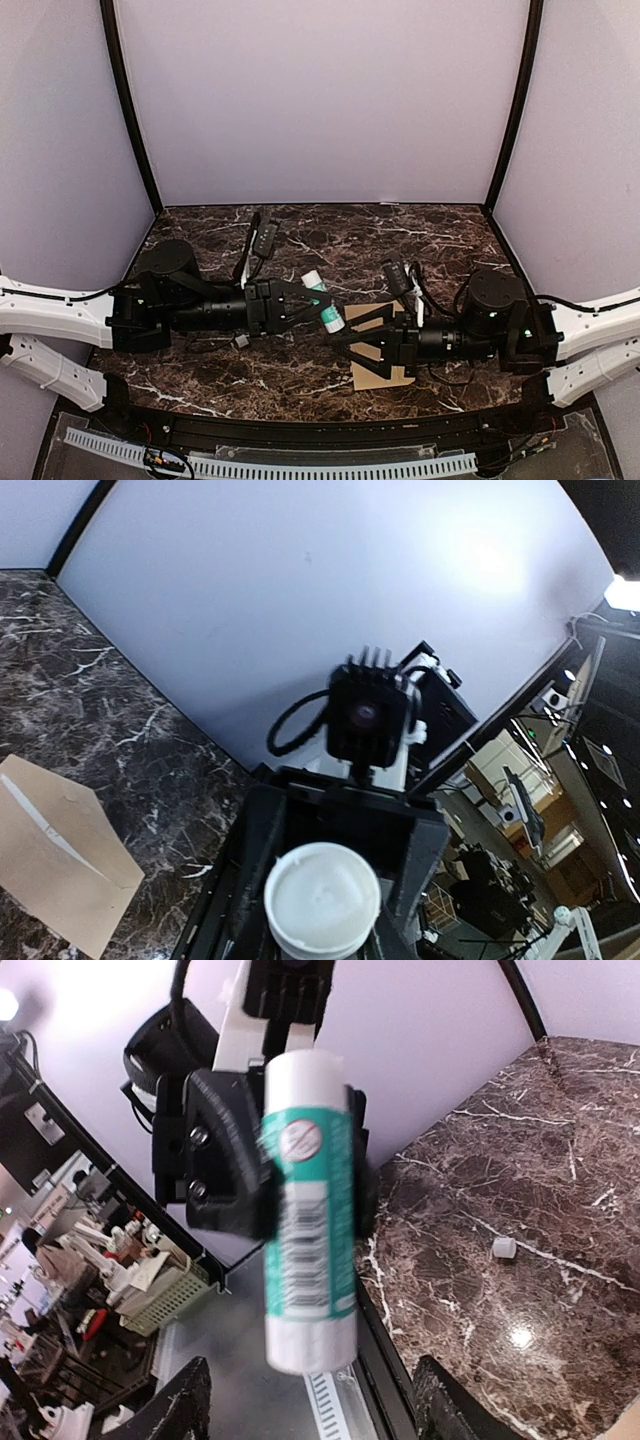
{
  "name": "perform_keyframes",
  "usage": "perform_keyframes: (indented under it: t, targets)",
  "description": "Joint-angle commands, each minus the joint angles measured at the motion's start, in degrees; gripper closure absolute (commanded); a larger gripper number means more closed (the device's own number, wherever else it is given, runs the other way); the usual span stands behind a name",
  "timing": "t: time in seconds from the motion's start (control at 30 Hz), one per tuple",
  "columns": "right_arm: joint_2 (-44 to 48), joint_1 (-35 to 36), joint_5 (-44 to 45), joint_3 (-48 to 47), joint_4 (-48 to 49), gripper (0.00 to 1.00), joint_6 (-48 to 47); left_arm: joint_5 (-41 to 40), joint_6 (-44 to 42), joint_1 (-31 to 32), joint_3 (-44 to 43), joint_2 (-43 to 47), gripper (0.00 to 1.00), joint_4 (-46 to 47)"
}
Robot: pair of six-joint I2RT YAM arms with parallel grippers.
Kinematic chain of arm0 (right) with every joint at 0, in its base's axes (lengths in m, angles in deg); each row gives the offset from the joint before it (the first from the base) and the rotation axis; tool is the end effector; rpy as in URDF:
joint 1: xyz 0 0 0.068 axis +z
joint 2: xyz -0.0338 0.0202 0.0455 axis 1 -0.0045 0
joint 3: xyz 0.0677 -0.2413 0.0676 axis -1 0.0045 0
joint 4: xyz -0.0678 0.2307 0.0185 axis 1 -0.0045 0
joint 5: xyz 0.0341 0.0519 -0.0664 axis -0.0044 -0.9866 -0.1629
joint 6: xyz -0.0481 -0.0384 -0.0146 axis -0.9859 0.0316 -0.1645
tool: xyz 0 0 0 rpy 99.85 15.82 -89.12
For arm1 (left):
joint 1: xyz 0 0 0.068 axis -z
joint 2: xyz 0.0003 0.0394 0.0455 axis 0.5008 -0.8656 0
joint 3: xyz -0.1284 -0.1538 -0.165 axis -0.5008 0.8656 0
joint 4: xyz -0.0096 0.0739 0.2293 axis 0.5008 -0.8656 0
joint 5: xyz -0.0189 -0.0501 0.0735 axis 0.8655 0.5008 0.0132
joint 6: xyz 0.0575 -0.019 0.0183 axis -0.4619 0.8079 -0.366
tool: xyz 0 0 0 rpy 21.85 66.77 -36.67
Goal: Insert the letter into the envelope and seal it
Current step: Unscrew the solid glue.
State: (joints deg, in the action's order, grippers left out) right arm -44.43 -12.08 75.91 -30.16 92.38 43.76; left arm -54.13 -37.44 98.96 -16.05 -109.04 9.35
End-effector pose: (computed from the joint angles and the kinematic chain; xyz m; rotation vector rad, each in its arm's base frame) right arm 0.0487 0.2406 0.2863 -0.7130 1.7322 1.5493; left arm 0.0870 -0.2591 0.3196 0.6031 1.6176 -1.7348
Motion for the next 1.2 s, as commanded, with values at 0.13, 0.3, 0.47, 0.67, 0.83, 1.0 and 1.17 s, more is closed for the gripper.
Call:
perform_keyframes:
  t: [0.13, 0.3, 0.47, 0.67, 0.83, 1.0, 1.17]
  targets:
    - [0.6, 2.8, 13.5, -5.4, -14.7, 0.34, -5.4, -15.3, 1.7, 0.2, -4.1, 3.2, 1.00, -19.1]
    - [-2.9, 2.9, 17.1, -7.4, -15.6, 0.41, -4.8, -15.4, 3.9, 0.2, -4.7, 2.0, 1.00, -20.6]
    - [-7.1, 3.2, 18.1, -10.4, -15.4, 0.50, -5.2, -14.6, 4.4, 0.2, -4.9, 0.7, 1.00, -19.6]
    - [-10.0, 3.4, 18.6, -13.2, -15.9, 0.60, -6.4, -12.0, 4.9, 0.2, -5.5, -0.8, 1.00, -18.3]
    - [-12.3, 3.4, 19.5, -14.9, -17.7, 0.67, -6.5, -11.8, 4.8, 0.2, -5.9, -1.8, 1.00, -18.1]
    - [-13.1, 3.4, 19.4, -14.9, -17.6, 0.68, -6.3, -12.2, 4.7, 0.2, -5.9, -1.7, 1.00, -18.5]
    - [-13.6, 3.5, 19.4, -14.7, -17.5, 0.67, -5.8, -12.1, 4.6, 0.2, -5.8, -1.5, 1.00, -18.6]
